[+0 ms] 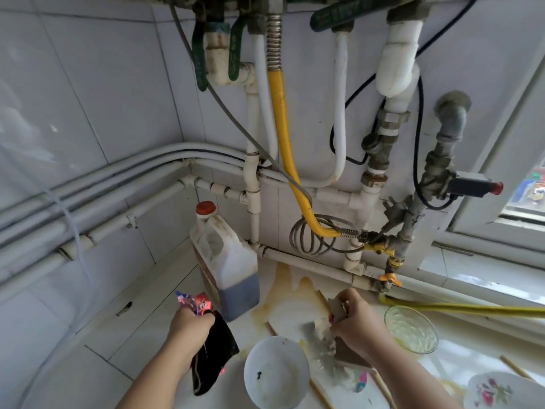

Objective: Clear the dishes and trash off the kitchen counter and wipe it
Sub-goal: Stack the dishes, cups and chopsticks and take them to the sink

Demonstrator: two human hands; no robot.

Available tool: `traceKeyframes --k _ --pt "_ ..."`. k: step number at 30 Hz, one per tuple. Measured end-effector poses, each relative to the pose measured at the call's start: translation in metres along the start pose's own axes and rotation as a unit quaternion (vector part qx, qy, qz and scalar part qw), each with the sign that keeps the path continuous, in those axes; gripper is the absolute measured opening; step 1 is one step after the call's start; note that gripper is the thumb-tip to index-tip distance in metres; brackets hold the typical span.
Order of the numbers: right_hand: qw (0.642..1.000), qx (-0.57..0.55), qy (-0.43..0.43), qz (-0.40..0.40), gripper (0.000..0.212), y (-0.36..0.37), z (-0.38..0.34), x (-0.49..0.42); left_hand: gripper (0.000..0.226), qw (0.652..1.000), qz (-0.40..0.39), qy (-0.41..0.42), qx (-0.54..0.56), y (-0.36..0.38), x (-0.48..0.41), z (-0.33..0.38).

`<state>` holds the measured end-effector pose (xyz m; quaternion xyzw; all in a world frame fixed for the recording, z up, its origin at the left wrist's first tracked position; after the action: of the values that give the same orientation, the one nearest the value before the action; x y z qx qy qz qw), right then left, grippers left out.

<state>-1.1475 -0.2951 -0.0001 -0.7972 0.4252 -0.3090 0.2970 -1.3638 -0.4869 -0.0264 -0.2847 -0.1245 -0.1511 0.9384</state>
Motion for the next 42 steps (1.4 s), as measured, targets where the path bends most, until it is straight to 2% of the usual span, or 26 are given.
traceKeyframes --k 4,6,8,12,15,19,24,27,33,38,42 --pt "1.0 0.003 0.0 0.004 0.029 0.005 0.003 -0.001 0.015 0.994 -0.075 0.01 0.072 0.019 0.025 0.032" --pt "1.0 0.005 0.0 0.014 0.028 -0.002 0.007 -0.002 0.005 0.988 -0.127 0.016 0.081 0.042 0.042 0.048" --pt "1.0 0.001 0.006 0.015 0.031 -0.014 0.01 -0.002 0.014 0.987 -0.151 0.039 0.029 0.07 0.053 0.061" --pt "1.0 0.02 -0.002 0.02 0.03 -0.051 0.027 0.002 0.017 0.974 -0.196 0.087 -0.068 0.133 0.075 0.076" --pt "1.0 0.002 0.006 0.014 0.033 -0.074 0.043 0.011 0.025 0.963 -0.194 0.085 -0.164 0.166 0.081 0.069" --pt "1.0 -0.008 0.018 0.024 0.026 -0.092 0.064 0.023 0.028 0.952 -0.161 0.05 -0.256 0.185 0.08 0.053" --pt "0.999 -0.026 0.034 0.021 0.026 -0.097 0.08 0.032 0.027 0.95 -0.097 0.048 -0.293 0.188 0.085 0.051" --pt "0.997 -0.047 0.046 0.028 0.026 -0.098 0.088 0.035 0.024 0.959 -0.078 0.062 -0.264 0.185 0.088 0.06" --pt "0.991 -0.111 0.055 0.05 0.029 -0.098 0.092 0.042 0.019 0.988 -0.076 0.094 -0.1 0.163 0.081 0.087" --pt "0.984 -0.169 0.027 0.048 0.026 -0.099 0.082 0.046 0.013 0.996 -0.071 0.024 0.051 0.131 0.085 0.091" --pt "0.974 -0.226 0.022 0.013 0.026 -0.096 0.068 0.049 0.015 0.992 -0.059 -0.017 0.109 0.104 0.101 0.081"
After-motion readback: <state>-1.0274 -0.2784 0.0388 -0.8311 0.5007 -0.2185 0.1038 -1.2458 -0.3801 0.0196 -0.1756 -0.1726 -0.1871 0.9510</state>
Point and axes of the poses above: each hand's wrist, its own x-axis away from the middle knuckle, its own y-axis out of the palm, z = x × y, the point moved 3 cm from there along -x, towards the middle knuckle, and after that the axes turned 6 degrees about z, right-handed, at the moved point
